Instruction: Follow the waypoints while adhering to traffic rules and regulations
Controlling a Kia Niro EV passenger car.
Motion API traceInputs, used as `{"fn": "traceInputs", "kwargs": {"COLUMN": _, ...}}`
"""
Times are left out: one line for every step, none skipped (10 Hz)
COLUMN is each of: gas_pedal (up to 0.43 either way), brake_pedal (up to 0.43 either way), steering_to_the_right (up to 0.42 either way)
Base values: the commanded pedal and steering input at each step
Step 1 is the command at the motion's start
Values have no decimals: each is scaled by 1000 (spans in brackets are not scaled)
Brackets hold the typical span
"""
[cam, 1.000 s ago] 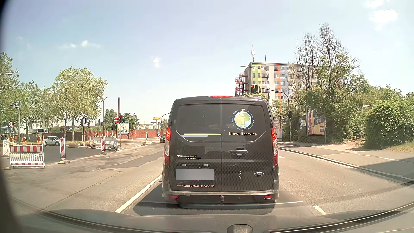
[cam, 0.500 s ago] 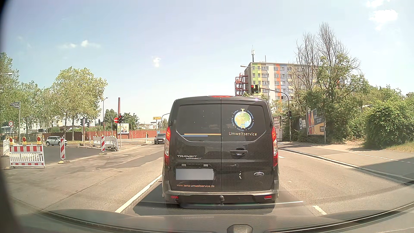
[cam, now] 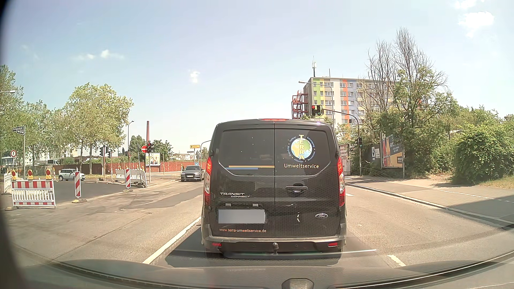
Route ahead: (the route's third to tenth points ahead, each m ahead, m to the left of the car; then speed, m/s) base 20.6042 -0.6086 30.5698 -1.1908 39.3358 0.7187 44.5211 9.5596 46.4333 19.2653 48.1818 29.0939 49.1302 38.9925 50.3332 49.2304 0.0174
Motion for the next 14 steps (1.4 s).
{"fn": "traceInputs", "kwargs": {"gas_pedal": 0, "brake_pedal": 305, "steering_to_the_right": -18}}
{"fn": "traceInputs", "kwargs": {"gas_pedal": 0, "brake_pedal": 305, "steering_to_the_right": -18}}
{"fn": "traceInputs", "kwargs": {"gas_pedal": 0, "brake_pedal": 305, "steering_to_the_right": -18}}
{"fn": "traceInputs", "kwargs": {"gas_pedal": 0, "brake_pedal": 305, "steering_to_the_right": -18}}
{"fn": "traceInputs", "kwargs": {"gas_pedal": 0, "brake_pedal": 305, "steering_to_the_right": -18}}
{"fn": "traceInputs", "kwargs": {"gas_pedal": 0, "brake_pedal": 305, "steering_to_the_right": -18}}
{"fn": "traceInputs", "kwargs": {"gas_pedal": 0, "brake_pedal": 305, "steering_to_the_right": -18}}
{"fn": "traceInputs", "kwargs": {"gas_pedal": 0, "brake_pedal": 305, "steering_to_the_right": -18}}
{"fn": "traceInputs", "kwargs": {"gas_pedal": 0, "brake_pedal": 305, "steering_to_the_right": -18}}
{"fn": "traceInputs", "kwargs": {"gas_pedal": 0, "brake_pedal": 305, "steering_to_the_right": -18}}
{"fn": "traceInputs", "kwargs": {"gas_pedal": 0, "brake_pedal": 305, "steering_to_the_right": -18}}
{"fn": "traceInputs", "kwargs": {"gas_pedal": 0, "brake_pedal": 305, "steering_to_the_right": -18}}
{"fn": "traceInputs", "kwargs": {"gas_pedal": 0, "brake_pedal": 305, "steering_to_the_right": -18}}
{"fn": "traceInputs", "kwargs": {"gas_pedal": 0, "brake_pedal": 305, "steering_to_the_right": -18}}
